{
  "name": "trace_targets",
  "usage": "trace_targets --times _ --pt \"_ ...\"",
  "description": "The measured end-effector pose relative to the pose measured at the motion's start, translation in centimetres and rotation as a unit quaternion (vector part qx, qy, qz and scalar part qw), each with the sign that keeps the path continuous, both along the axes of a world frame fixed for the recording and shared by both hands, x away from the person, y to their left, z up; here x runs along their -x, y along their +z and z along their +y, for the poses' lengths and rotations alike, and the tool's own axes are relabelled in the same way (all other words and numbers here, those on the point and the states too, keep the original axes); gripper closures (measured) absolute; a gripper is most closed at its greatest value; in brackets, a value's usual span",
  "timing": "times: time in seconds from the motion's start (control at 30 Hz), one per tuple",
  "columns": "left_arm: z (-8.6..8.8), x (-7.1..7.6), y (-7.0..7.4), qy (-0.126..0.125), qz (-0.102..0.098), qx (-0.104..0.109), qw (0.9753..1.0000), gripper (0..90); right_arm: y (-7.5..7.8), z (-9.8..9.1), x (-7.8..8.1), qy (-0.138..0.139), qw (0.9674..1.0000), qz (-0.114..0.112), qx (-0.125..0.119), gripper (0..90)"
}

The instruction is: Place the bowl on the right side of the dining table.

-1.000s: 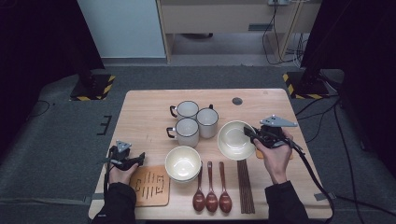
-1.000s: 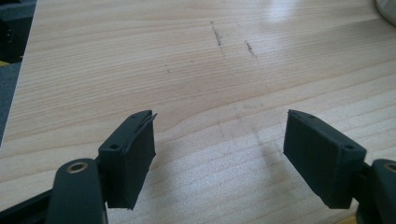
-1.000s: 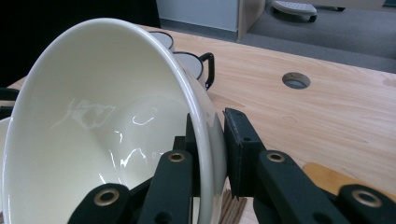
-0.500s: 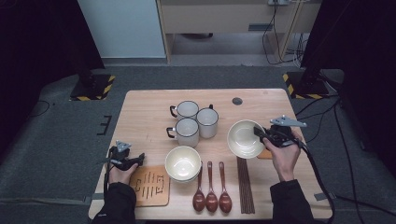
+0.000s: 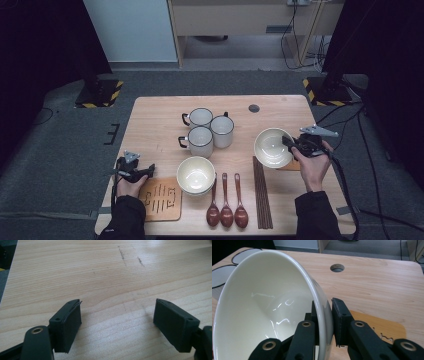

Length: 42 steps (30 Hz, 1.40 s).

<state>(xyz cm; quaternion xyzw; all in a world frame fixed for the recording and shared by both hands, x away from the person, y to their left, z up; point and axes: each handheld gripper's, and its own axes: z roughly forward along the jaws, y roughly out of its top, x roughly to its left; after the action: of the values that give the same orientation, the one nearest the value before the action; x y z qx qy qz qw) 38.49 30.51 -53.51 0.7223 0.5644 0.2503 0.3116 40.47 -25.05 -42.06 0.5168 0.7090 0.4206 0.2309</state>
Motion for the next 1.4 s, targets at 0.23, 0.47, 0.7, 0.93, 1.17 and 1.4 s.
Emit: trace_targets --times 0.23,0.47,0.7,0.93,1.17,1.4 --pt "0.0 0.0 0.0 0.004 0.002 -0.001 1.0 18.8 -0.7 -1.3 -0.4 -0.017 0.9998 0.008 0.001 80.7" --pt "0.0 0.0 0.0 0.008 0.006 -0.002 0.9999 15.4 -1.3 -2.5 -0.9 -0.034 0.9993 0.016 0.001 80.7" --pt "0.0 -0.1 -0.1 0.013 0.008 -0.001 0.9999 12.8 -2.0 -3.4 -1.5 -0.047 0.9986 0.024 0.001 80.6" --pt "0.0 -0.1 -0.1 0.014 0.008 -0.001 0.9999 12.2 -2.7 -4.2 -2.0 -0.058 0.9978 0.031 0.004 80.7" --pt "0.0 -0.1 -0.1 0.014 0.008 -0.001 0.9999 11.9 -3.4 -4.8 -2.6 -0.067 0.9968 0.043 0.003 80.6" --pt "0.0 -0.1 -0.1 0.014 0.008 -0.001 0.9999 11.8 -4.3 -5.2 -3.4 -0.075 0.9958 0.053 0.006 80.7"
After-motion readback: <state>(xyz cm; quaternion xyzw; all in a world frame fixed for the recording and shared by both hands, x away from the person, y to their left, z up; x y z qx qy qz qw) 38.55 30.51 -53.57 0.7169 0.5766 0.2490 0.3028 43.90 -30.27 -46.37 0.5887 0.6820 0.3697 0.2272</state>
